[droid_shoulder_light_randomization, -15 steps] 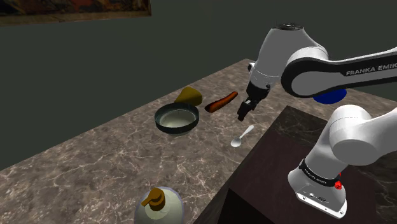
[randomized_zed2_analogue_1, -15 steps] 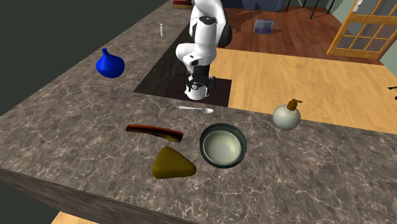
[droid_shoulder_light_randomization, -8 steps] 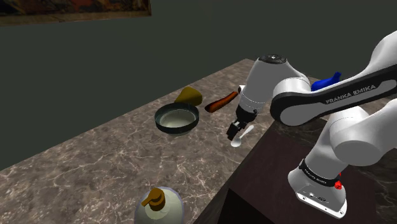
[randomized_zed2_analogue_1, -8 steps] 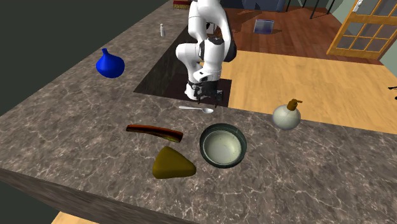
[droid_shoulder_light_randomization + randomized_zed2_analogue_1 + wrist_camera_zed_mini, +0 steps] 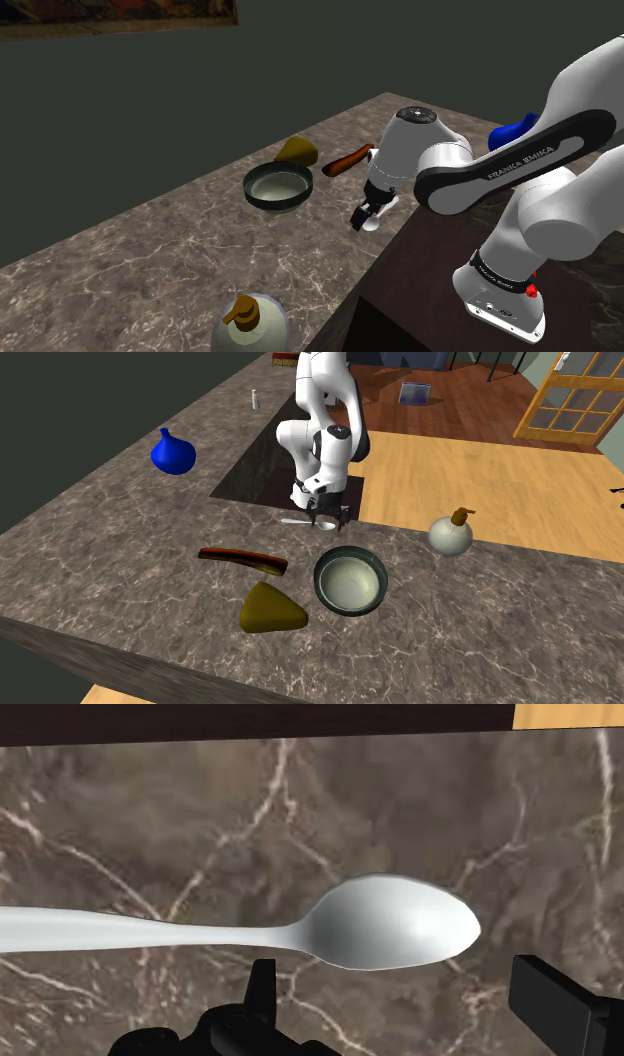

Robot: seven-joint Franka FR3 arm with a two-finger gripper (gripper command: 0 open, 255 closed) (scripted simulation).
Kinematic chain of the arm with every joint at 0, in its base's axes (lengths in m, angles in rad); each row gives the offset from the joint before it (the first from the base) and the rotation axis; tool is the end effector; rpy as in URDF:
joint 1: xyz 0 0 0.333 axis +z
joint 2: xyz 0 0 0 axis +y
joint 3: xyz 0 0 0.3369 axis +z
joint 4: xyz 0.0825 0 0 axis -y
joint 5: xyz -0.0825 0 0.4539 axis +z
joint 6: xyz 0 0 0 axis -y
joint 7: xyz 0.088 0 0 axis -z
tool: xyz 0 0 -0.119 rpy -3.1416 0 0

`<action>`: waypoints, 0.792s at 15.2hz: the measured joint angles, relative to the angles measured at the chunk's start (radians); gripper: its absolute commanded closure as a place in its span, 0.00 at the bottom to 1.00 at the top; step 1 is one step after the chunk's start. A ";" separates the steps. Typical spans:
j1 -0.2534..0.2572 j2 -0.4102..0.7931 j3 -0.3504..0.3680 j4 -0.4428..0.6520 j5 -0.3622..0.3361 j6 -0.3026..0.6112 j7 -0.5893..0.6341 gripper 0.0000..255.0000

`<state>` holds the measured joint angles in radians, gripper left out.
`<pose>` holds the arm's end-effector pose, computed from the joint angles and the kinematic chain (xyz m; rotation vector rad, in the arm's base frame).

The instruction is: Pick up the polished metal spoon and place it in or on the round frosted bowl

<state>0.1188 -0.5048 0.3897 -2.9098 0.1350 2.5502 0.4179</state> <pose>0.3434 0.1578 0.2709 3.0905 -0.0789 0.2391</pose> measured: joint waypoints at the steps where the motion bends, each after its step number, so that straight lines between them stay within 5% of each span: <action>1: -0.003 0.010 0.002 -0.001 -0.002 0.011 0.001 0.00; 6: -0.003 0.015 0.005 -0.004 -0.002 0.019 0.003 0.00; 7: -0.003 0.015 0.005 -0.004 -0.002 0.019 0.003 1.00; 12: -0.003 0.015 0.005 -0.004 -0.002 0.019 0.003 1.00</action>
<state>0.1157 -0.4900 0.3945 -2.9136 0.1331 2.5696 0.4213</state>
